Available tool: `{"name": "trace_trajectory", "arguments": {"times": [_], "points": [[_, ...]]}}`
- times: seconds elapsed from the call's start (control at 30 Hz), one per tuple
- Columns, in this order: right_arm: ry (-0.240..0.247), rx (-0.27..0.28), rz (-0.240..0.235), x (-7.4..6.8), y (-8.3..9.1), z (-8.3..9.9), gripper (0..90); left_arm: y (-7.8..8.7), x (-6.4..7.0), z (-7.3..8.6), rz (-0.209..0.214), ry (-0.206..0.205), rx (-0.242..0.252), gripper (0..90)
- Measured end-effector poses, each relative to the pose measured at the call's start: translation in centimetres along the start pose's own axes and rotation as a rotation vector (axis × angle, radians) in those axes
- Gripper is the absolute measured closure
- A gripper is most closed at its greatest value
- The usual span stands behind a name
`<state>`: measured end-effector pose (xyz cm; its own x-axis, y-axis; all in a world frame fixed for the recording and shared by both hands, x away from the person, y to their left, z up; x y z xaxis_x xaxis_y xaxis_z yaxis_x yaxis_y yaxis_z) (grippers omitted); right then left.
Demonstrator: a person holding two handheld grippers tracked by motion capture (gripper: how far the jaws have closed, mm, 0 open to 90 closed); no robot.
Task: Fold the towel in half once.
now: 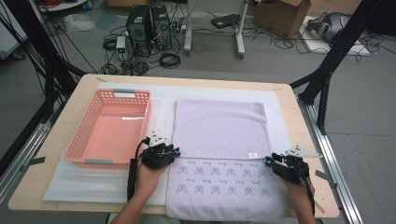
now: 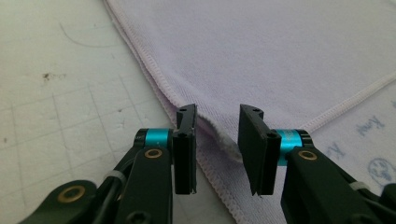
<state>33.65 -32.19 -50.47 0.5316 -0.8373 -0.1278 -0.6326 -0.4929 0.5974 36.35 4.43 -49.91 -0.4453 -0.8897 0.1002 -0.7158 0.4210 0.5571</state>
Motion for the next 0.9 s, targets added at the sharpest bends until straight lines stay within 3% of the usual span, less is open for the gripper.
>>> {"name": "trace_trajectory", "arguments": {"times": [0.2, 0.3, 0.37, 0.47, 0.53, 0.7, 0.9], "points": [[-0.010, 0.022, -0.004, 0.1, 0.0, -0.3, 63.2, 0.4, 0.2, 0.0, 0.023, -0.007, 0.021, 69.6], [-0.008, 0.020, -0.011, -0.1, -0.4, -0.5, 63.1, 0.2, 0.5, 0.1, 0.032, -0.031, 0.007, 81.0], [0.009, -0.005, 0.000, -0.1, -0.8, -0.5, 68.4, 0.0, 0.6, 0.2, 0.023, -0.048, -0.012, 85.4], [0.015, -0.011, 0.009, -0.2, -0.8, -0.5, 82.6, -0.1, 0.5, 0.3, 0.016, -0.035, -0.025, 86.7], [0.020, -0.012, 0.020, -0.1, -0.8, -0.5, 86.6, -0.1, 0.5, 0.3, 0.013, -0.039, -0.028, 87.1], [0.028, 0.003, 0.028, -0.1, -0.7, -0.6, 88.5, 0.2, 0.6, 0.1, 0.024, 0.004, -0.002, 87.6], [0.035, 0.013, 0.039, -0.1, -0.2, -0.3, 88.9, 1.3, 0.7, 0.1, 0.042, 0.003, 0.020, 87.9]]}}
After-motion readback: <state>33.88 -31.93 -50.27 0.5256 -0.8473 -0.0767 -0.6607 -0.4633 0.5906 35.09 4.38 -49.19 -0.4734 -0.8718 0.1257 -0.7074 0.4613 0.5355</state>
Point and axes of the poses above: each handheld gripper's, and its own axes: y roughly backward along the jaws, z roughly out of its underside, x roughly to its right, the point moved 9 cm from there along -y, roughly forward along the jaws, and after that the axes turned 7 degrees about -z, right-handed, at the moved point
